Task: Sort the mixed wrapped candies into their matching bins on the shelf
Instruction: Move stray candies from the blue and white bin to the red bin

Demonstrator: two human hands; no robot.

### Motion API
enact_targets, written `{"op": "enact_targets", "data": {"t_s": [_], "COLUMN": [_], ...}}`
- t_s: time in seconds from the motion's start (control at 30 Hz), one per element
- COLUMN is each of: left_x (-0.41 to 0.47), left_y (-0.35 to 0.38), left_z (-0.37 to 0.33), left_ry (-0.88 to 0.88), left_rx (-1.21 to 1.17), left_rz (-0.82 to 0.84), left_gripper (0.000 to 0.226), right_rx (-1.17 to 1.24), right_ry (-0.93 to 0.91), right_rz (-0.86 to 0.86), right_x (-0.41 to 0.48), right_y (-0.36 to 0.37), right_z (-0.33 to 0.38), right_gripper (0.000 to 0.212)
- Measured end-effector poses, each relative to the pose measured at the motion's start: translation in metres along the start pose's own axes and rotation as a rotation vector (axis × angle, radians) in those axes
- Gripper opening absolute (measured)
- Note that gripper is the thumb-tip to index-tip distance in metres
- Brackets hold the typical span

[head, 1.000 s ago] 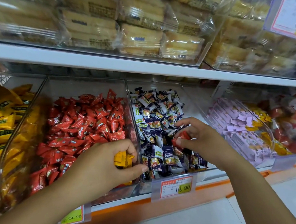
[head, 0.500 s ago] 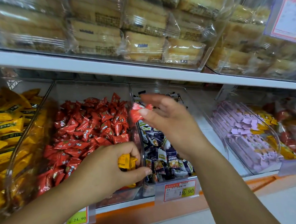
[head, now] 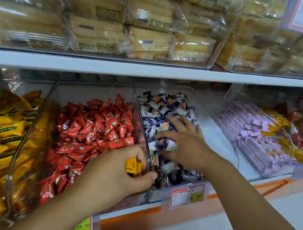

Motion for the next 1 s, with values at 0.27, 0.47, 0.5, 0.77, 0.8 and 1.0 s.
{"op": "enact_targets", "data": {"t_s": [0.27,0.47,0.5,0.77,0.8,1.0], "left_x": [0.001,0.002,0.001,0.001,0.001,0.001], "left_y": [0.000,0.000,0.000,-0.001,-0.001,-0.001], "left_z": [0.002,-0.001,-0.001,-0.001,0.000,-0.001], "left_ry": [-0.004,-0.017,-0.016,-0.035,-0.039,-0.048], "left_rx": [-0.052,-0.032,-0.029,-0.021,-0.020,-0.016], "left_rz": [0.018,0.013,0.013,0.018,0.013,0.011], "left_gripper": [0.046,0.046,0.046,0.047,0.047,0.049], "right_rx": [0.209,0.052,0.021,-0.058,-0.042,0.067], "right_ry": [0.072,-0.165,-0.142,-0.011,0.001,0.077], "right_rz": [0.079,0.296,0.269,-0.019,-0.045,-0.039], "right_x": [-0.031,-0.024,-0.017,0.005,0.005,-0.010], "right_y": [-0.042,0.009,0.013,0.003,-0.001,-0.028], "right_z": [-0.023,0.032,0.029,0.002,-0.002,-0.017], "right_gripper": [0.048,0.052,0.053,0.036,0.036,0.034]}}
Point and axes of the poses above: each hand's wrist, its own x-axis towards the middle knuckle, its own y-axis out of the palm, z = x × y, the point moved 6 cm from there along x, towards the middle knuckle, and after that the axes turned 5 degrees about -x, right-handed, at the moved point
